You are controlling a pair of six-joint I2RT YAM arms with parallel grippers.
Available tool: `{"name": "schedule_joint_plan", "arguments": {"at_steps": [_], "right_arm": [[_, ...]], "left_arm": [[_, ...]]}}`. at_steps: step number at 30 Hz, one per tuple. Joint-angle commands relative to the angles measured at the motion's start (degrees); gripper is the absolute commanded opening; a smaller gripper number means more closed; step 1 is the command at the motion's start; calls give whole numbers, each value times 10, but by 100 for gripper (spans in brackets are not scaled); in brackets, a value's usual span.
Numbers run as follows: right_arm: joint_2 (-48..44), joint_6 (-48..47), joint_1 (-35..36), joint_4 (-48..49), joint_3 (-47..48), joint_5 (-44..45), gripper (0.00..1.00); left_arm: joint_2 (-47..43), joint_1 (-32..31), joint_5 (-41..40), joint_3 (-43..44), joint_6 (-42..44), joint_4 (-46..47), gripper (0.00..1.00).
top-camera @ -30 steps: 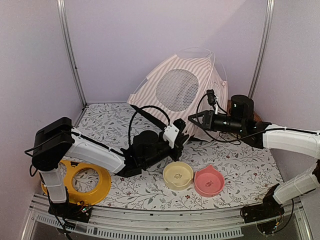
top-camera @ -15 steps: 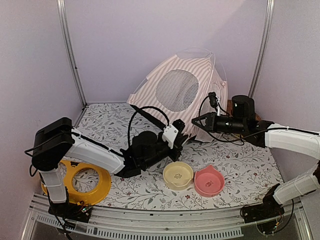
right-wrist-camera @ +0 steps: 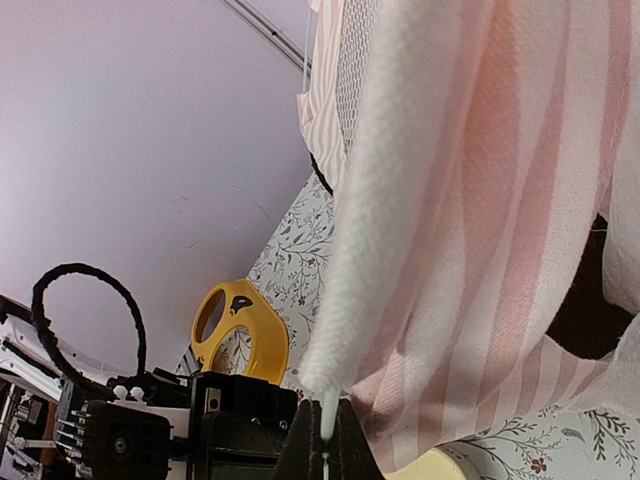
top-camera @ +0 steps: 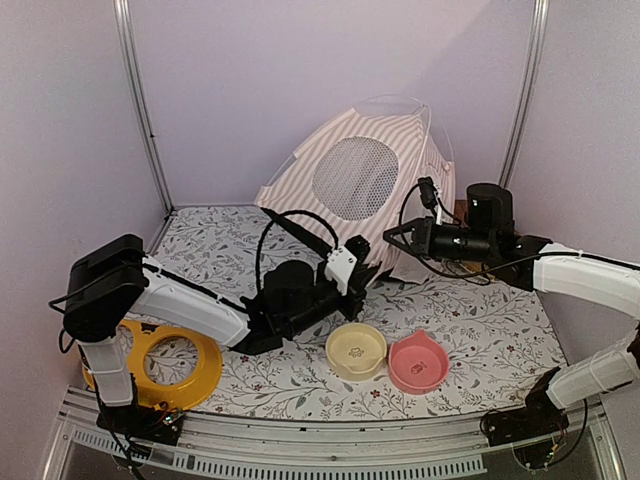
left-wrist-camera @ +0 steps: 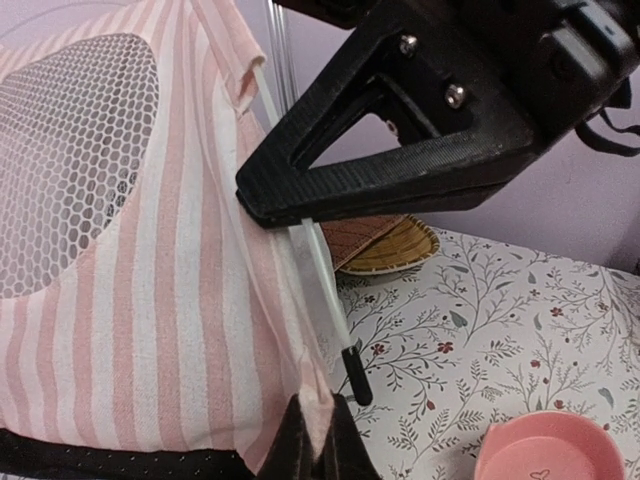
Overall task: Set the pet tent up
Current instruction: Insert the tent pole into the pole socket of the pet tent.
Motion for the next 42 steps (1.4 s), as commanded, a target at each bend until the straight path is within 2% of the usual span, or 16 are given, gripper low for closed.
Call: {"name": "schedule_joint_plan", "arguments": {"at_steps": [1, 42], "right_arm": [[-4, 6, -26, 96, 51, 65, 0], [12, 31, -67, 129, 85, 63, 0]], "left_arm": [[12, -18, 39, -14, 7, -64, 0], [38, -36, 41, -31, 4, -59, 0]]}}
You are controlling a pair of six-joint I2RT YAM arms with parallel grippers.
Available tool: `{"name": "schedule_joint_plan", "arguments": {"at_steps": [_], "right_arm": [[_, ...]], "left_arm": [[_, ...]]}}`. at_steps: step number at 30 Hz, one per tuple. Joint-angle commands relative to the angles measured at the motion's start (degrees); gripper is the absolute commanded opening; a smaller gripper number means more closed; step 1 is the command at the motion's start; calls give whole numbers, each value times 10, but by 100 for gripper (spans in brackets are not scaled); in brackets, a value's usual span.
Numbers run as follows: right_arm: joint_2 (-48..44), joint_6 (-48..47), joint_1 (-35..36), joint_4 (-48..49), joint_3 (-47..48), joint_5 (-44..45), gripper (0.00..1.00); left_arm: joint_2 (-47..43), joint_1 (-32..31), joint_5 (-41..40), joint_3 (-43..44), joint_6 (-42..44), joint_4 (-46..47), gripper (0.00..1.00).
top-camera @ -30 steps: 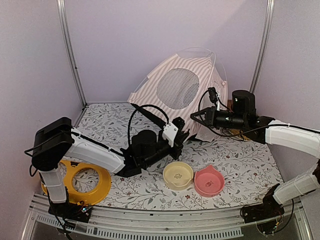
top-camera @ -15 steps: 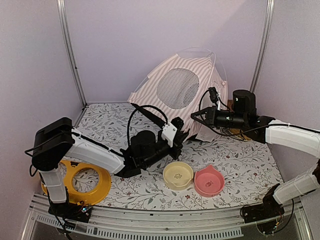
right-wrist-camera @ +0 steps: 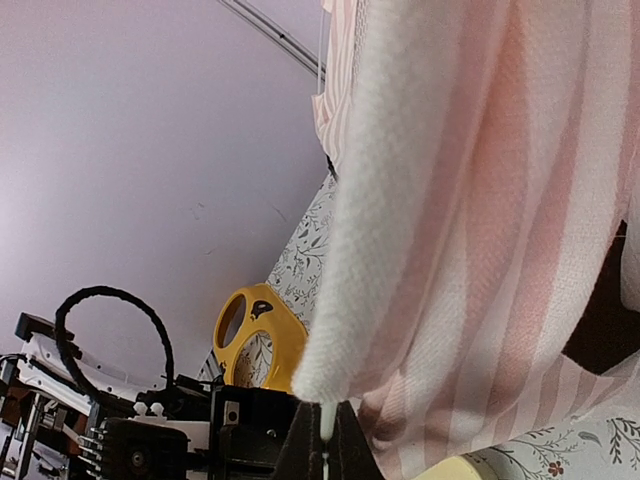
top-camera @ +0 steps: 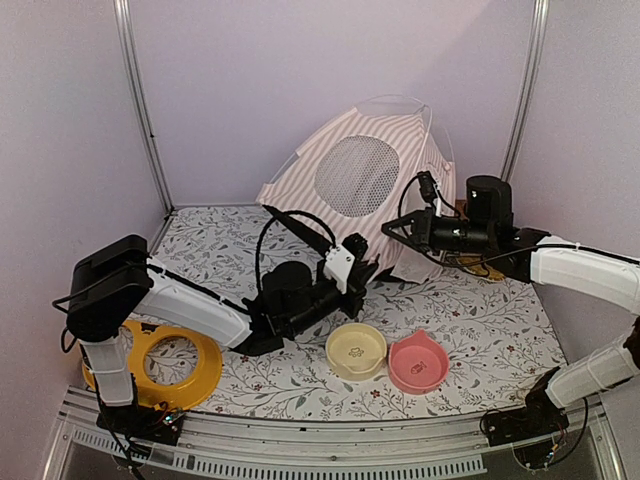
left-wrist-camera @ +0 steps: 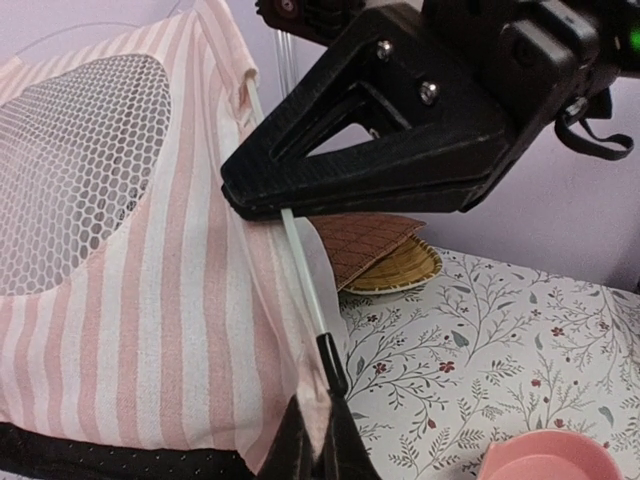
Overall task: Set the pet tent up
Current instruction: Insert the tent pole into the pole socket of the pet tent.
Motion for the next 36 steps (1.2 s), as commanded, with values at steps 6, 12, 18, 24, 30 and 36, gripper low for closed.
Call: {"name": "schedule_joint_plan", "arguments": {"at_steps": [6, 12, 18, 24, 30, 36], "right_arm": [[1, 4, -54, 133, 56, 98, 0], [2, 9, -59, 136, 62, 100, 0], [-1, 10, -69, 135, 60, 96, 0], [4, 11, -71, 136, 52, 92, 0], [9, 15, -71, 142, 60, 94, 0], [13, 10, -72, 138, 70, 98, 0]], "left_arm": [[28, -40, 45, -27, 11, -100, 0], [51, -41, 46, -25, 14, -102, 0], [49, -42, 42, -27, 13, -99, 0], [46, -42, 43, -28, 13, -97, 0], [49, -43, 45, -27, 14, -100, 0], [49, -42, 46, -27, 15, -99, 0]]}}
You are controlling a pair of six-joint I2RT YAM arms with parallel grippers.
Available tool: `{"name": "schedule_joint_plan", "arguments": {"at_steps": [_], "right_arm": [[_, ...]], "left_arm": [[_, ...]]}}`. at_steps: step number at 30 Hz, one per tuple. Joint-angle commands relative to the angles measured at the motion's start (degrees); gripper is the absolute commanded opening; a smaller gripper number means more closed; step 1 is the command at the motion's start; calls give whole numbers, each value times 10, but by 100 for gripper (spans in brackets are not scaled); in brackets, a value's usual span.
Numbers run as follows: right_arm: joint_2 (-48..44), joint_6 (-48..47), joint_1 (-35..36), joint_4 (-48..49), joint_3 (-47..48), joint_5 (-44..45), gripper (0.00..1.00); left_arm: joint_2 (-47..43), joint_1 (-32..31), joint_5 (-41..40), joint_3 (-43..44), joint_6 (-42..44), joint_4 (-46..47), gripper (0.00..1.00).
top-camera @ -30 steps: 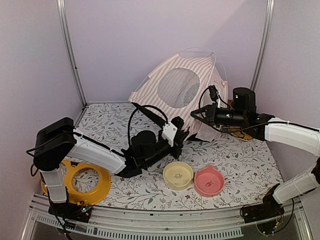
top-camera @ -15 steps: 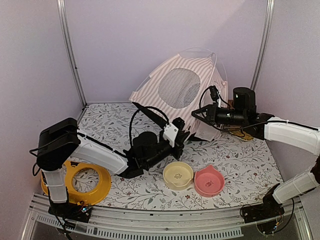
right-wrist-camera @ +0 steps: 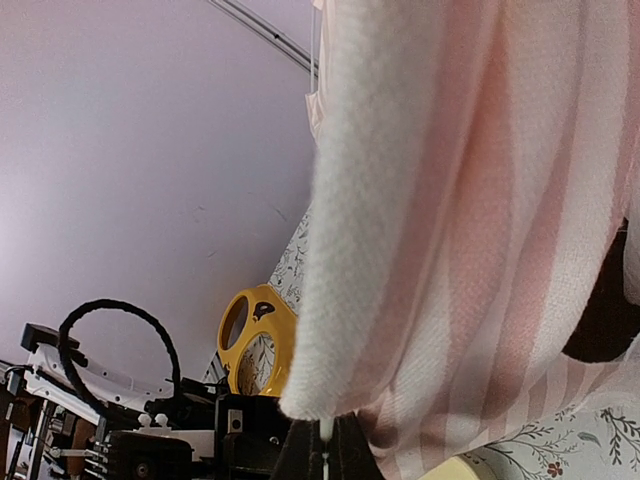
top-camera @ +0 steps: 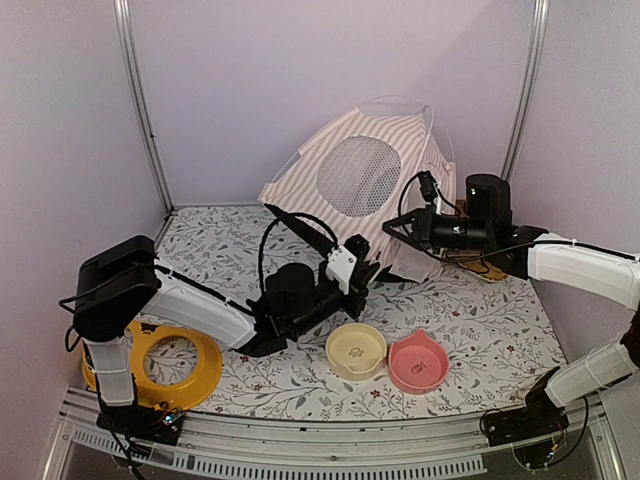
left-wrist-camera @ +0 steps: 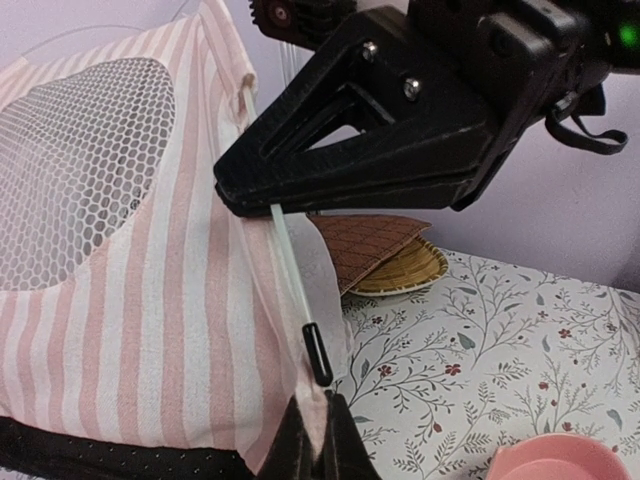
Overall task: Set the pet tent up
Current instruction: Insert the tent pole into the pole socket of the pet tent.
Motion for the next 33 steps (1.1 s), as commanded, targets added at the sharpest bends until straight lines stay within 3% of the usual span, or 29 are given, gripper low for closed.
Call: {"name": "schedule_joint_plan", "arguments": {"at_steps": [1, 33], "right_arm": [[-2, -2, -54, 135, 62, 119, 0], [21, -12, -70, 123, 70, 137, 0]], "left_arm": [[31, -43, 53, -35, 11, -113, 0], [27, -46, 50, -43, 14, -105, 0]]}}
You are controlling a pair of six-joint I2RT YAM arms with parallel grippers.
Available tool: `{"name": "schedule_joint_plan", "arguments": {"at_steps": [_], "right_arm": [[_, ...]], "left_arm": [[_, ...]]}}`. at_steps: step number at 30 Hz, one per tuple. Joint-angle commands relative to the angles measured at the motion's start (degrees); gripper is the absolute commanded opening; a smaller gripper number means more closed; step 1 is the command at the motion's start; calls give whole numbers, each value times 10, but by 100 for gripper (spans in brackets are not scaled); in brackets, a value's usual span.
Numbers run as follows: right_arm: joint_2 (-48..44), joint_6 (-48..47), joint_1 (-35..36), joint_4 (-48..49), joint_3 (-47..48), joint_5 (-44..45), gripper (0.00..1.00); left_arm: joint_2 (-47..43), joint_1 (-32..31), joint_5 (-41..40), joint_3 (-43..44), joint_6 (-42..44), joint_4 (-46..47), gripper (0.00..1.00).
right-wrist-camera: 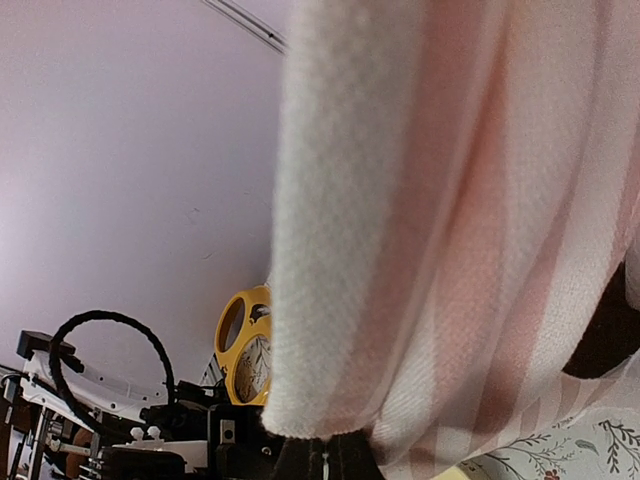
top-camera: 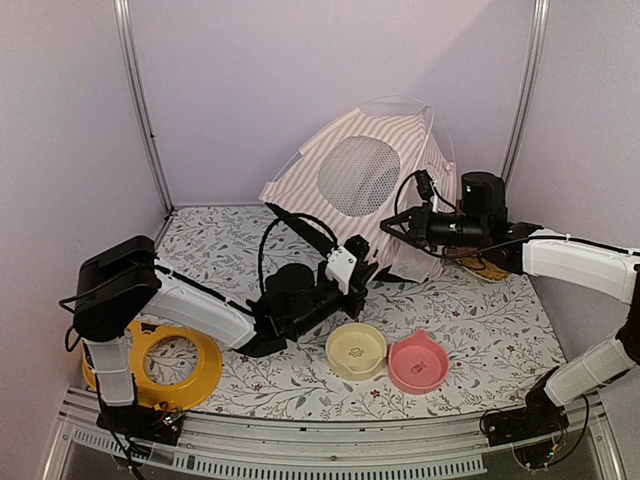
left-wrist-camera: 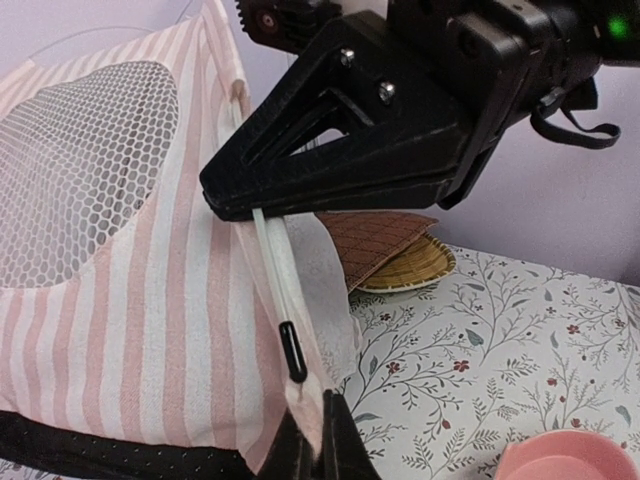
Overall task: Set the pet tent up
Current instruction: Insert the tent pole into the pole socket of the pet tent.
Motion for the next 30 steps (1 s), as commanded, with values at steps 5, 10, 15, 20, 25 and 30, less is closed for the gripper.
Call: {"name": "schedule_joint_plan", "arguments": {"at_steps": [5, 10, 15, 20, 25, 30], "right_arm": [[-5, -13, -71, 121, 52, 141, 0], [-3, -15, -72, 118, 50, 137, 0], [2, -22, -72, 120, 43, 105, 0], [3, -30, -71, 128, 28, 64, 0], [5, -32, -63, 128, 18, 58, 0], [14, -36, -45, 128, 14, 65, 0]], "left_arm": [[27, -46, 57, -41, 5, -105, 0], [27, -45, 57, -42, 4, -105, 0], [22, -39, 57, -41, -6, -105, 0], [21, -23, 71, -45, -25, -105, 0], [-3, -19, 77, -39, -25, -109, 0], [-4, -18, 83, -28, -24, -116, 0]]}}
